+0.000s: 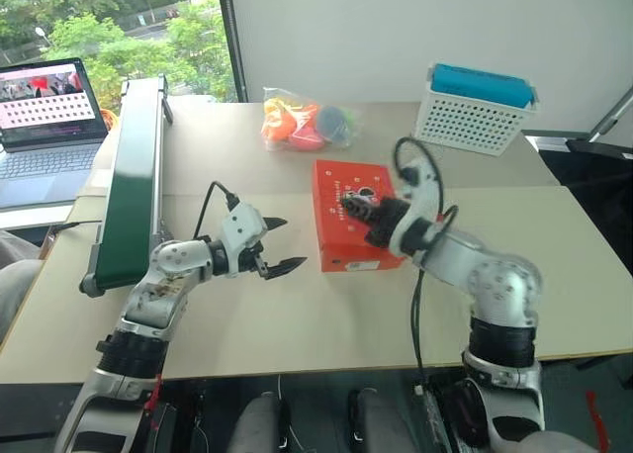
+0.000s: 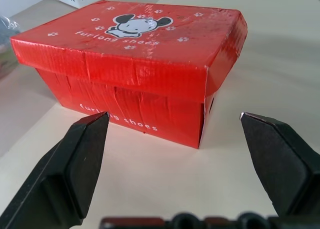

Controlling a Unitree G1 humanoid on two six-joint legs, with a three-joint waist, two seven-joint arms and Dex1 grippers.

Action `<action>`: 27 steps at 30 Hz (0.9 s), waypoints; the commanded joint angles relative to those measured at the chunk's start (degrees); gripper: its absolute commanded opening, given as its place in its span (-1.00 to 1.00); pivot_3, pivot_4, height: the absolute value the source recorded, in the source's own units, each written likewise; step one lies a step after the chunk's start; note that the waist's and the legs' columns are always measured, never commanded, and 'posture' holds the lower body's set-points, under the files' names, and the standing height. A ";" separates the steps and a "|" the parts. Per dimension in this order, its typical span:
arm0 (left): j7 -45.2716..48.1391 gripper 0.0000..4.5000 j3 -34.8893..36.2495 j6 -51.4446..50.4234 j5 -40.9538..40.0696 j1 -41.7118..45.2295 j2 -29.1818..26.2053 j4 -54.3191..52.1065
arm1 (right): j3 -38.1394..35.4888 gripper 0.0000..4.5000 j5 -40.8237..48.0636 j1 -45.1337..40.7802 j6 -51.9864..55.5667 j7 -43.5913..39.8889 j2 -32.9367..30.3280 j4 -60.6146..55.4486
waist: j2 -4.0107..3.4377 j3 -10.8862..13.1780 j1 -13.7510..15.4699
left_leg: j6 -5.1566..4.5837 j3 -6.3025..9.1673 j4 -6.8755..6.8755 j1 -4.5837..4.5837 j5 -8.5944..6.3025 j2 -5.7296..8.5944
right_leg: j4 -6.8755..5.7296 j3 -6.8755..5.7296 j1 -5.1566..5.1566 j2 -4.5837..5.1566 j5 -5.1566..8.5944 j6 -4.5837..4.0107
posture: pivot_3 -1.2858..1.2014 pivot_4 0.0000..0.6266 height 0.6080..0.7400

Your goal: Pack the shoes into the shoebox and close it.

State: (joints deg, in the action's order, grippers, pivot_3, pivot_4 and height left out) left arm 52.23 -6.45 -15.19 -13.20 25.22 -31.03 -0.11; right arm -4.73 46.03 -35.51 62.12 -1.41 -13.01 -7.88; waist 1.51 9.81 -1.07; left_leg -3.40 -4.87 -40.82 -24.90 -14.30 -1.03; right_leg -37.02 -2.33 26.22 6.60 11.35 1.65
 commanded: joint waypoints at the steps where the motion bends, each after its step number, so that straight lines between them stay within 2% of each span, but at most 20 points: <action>1: -0.72 1.00 0.79 0.06 0.12 0.45 -0.21 -1.90 | 3.21 -0.97 -7.44 -6.44 -5.55 -2.33 0.08 9.02 | 0.00 0.00 -0.19 | 0.00 -0.01 0.00 0.00 0.00 0.00 | 0.01 0.00 0.00 -0.01 0.00 0.00 | 0.03 -0.52 0.38; 6: -1.94 1.00 1.10 -0.75 0.07 -0.84 -0.29 -3.58 | 7.67 -0.97 -14.53 -9.69 -6.03 -5.36 0.39 20.99 | 0.00 0.00 -0.06 | 0.00 -0.01 0.00 0.01 0.00 -0.03 | 0.00 -0.01 -0.01 -0.03 0.00 0.00 | 0.03 -0.52 0.38; 14: -9.45 1.00 4.36 -4.53 -0.21 -3.12 1.33 -6.08 | 9.72 -0.97 -18.81 -8.29 -3.45 -7.18 1.38 22.19 | 0.07 -0.09 -0.01 | -0.01 -0.01 -0.01 0.16 -0.01 -0.04 | -0.04 0.01 -0.12 0.00 -0.01 0.00 | 0.03 -0.52 0.38; 19: -19.02 1.00 10.59 -11.61 -3.15 -5.02 5.59 -9.49 | 6.80 -0.97 -22.05 -9.44 -9.79 -6.04 2.90 20.40 | 0.12 -0.13 -0.20 | 0.01 0.00 0.00 0.22 0.00 -0.07 | -0.08 0.01 -0.16 -0.02 -0.01 -0.01 | 0.03 -0.52 0.38; 23: -30.97 1.00 16.07 -15.14 -2.34 -8.70 11.25 -13.27 | 0.52 -0.97 -24.56 -6.68 -16.24 -4.85 -2.24 12.23 | 0.13 -0.12 0.31 | 0.02 0.02 0.02 0.19 0.01 -0.04 | -0.08 0.01 -0.14 0.05 -0.01 0.00 | 0.03 -0.52 0.38; 27: -38.24 1.00 17.12 -16.82 -1.19 -9.64 14.92 -15.92 | -4.31 -0.97 -25.80 -3.13 -17.69 -5.44 -8.27 10.53 | 0.15 -0.11 1.24 | -0.06 0.03 -0.07 -0.04 -0.04 0.15 | -0.03 -0.09 -0.06 0.28 0.01 0.08 | 0.03 -0.52 0.38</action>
State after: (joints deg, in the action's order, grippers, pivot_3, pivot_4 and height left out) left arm 17.20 10.18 -31.80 -14.83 14.84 -16.97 -12.16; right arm -5.67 20.90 -39.27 46.59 -6.85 -19.85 5.91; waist 1.65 9.70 0.17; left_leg -3.53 -4.83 -40.92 -24.96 -14.37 -0.86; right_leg -37.01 -2.44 26.14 6.92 11.36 1.75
